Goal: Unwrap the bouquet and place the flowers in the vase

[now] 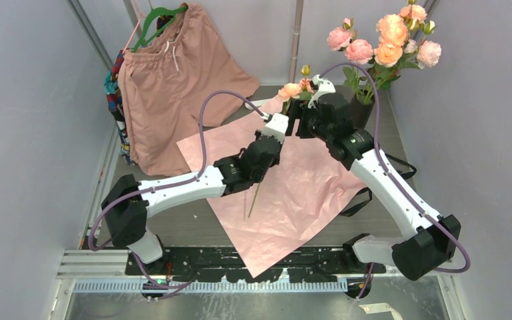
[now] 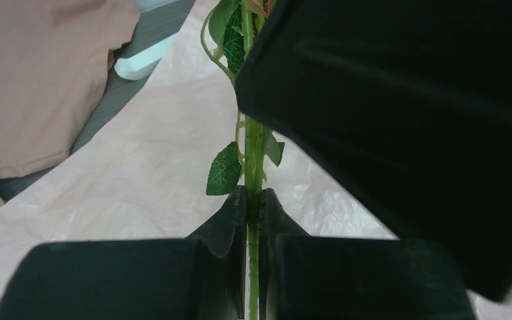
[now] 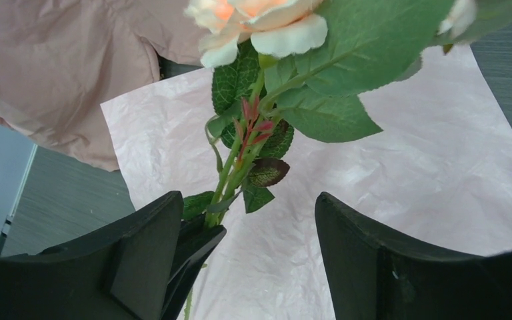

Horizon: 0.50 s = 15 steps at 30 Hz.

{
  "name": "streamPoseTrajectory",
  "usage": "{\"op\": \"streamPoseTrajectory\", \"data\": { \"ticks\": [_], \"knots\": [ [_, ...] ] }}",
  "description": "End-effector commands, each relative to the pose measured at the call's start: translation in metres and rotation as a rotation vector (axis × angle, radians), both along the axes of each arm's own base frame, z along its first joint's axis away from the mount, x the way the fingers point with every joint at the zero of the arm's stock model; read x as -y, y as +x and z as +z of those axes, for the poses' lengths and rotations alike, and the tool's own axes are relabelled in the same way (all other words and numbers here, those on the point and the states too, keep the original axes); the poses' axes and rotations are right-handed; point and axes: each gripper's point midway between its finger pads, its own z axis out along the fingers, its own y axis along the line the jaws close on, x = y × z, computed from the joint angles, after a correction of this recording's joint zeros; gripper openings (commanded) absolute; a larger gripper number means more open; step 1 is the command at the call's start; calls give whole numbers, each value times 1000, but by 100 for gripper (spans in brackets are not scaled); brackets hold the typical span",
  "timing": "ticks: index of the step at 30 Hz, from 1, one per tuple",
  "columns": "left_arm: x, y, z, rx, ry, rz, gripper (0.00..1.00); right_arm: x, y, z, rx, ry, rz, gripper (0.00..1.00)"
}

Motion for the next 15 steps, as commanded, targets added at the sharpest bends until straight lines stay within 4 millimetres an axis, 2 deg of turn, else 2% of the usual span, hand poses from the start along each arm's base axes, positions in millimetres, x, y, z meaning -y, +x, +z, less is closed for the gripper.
{"op": "streamPoseTrajectory", "data": {
  "ticks": [1,4,8,10,13,15],
  "knots": [
    [17,-4,56,98,-108,-12,0,-13,8,16,62,50,4,77],
    [19,-10,64,112,-118,-28,0,-18,11,9,49,47,12,74],
    [17,-14,73,121,-130,-36,0,-22,14,3,37,49,16,66],
    [17,-16,75,124,-137,-40,0,-22,15,1,32,50,13,59],
    [16,-16,78,131,-138,-34,0,-23,13,3,31,62,14,47],
    [16,-14,79,133,-130,-23,0,-24,11,7,33,74,19,46]
  ]
}}
